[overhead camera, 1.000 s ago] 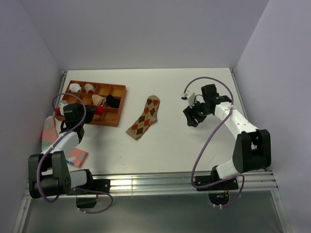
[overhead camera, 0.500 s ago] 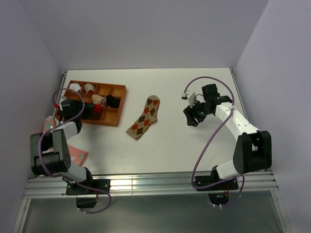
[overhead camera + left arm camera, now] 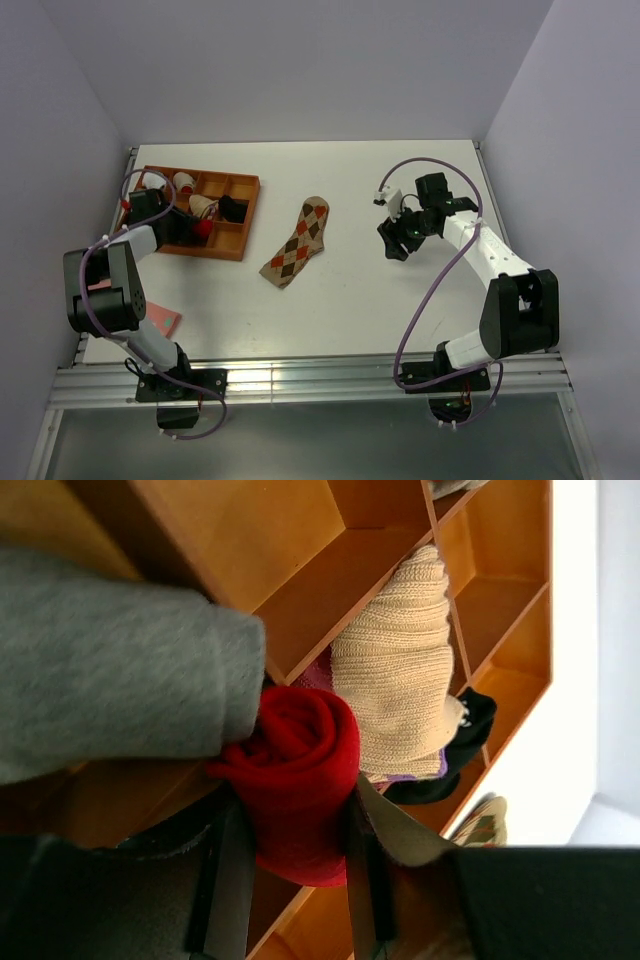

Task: Roll the socks
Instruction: Place the sock in the storage box.

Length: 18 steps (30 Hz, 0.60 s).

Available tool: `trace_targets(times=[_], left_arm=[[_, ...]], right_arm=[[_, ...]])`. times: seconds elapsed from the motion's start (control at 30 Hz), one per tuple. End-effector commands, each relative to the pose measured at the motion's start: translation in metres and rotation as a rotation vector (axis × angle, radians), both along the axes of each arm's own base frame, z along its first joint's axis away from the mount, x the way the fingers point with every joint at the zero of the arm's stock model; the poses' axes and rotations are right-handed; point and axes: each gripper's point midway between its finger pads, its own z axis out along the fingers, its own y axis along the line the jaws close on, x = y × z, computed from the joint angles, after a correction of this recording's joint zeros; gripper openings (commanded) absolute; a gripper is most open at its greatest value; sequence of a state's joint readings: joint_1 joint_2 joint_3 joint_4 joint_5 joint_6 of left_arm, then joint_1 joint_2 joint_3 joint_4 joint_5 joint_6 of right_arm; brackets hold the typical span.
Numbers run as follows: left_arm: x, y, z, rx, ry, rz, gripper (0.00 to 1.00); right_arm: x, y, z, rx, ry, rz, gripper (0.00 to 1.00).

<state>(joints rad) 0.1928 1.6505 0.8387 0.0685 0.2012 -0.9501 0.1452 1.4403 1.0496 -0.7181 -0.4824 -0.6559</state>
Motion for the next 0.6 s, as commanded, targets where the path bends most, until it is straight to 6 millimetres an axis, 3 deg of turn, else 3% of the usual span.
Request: trace_targets(times=[0.0,0.03,0.07,0.57], left_arm=[[-0.004,0.005,-0.007,0.075,0.106,-0.086,0.0],[-0.012,0.003,-0.018,0.075,0.17,-0.111,0.0],[-0.006,0.006,-0.013,0.088,0.171,-0.116,0.0],[-0.03,0.016,-0.034,0.183,0.389,-0.199,0.0]], right_arm=[[0.011,0.0,0.011,0.006,-0.059,0.009,0.64],[0.01,-0.001,0.01,0.005,-0.056,0.007,0.64],[0.01,0.0,0.01,0.007,-0.056,0.01,0.64],[0.011,-0.002,0.01,-0.005,-0.054,0.01,0.63]])
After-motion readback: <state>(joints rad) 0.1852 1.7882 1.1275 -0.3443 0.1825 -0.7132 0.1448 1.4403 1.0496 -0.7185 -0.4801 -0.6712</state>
